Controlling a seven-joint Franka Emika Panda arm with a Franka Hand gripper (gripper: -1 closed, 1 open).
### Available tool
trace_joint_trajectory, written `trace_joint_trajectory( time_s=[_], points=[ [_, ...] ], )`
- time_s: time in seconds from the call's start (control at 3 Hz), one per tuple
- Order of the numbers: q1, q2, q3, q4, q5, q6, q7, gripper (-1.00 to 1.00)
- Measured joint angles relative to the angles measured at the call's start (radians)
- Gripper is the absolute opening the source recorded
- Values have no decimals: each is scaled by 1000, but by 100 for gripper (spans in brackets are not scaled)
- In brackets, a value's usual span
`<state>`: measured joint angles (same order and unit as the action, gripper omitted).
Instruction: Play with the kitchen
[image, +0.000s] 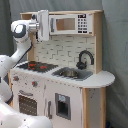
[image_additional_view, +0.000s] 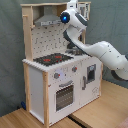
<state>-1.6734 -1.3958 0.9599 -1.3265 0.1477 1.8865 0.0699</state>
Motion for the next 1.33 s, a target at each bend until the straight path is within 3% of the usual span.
trace_joint_trajectory(
  time_s=[0.67,1.33],
  points=[
    [126,3,-8,-142,0,37,-61,-100],
    [190,4,-9,-259,9,194,-149,-100]
  ],
)
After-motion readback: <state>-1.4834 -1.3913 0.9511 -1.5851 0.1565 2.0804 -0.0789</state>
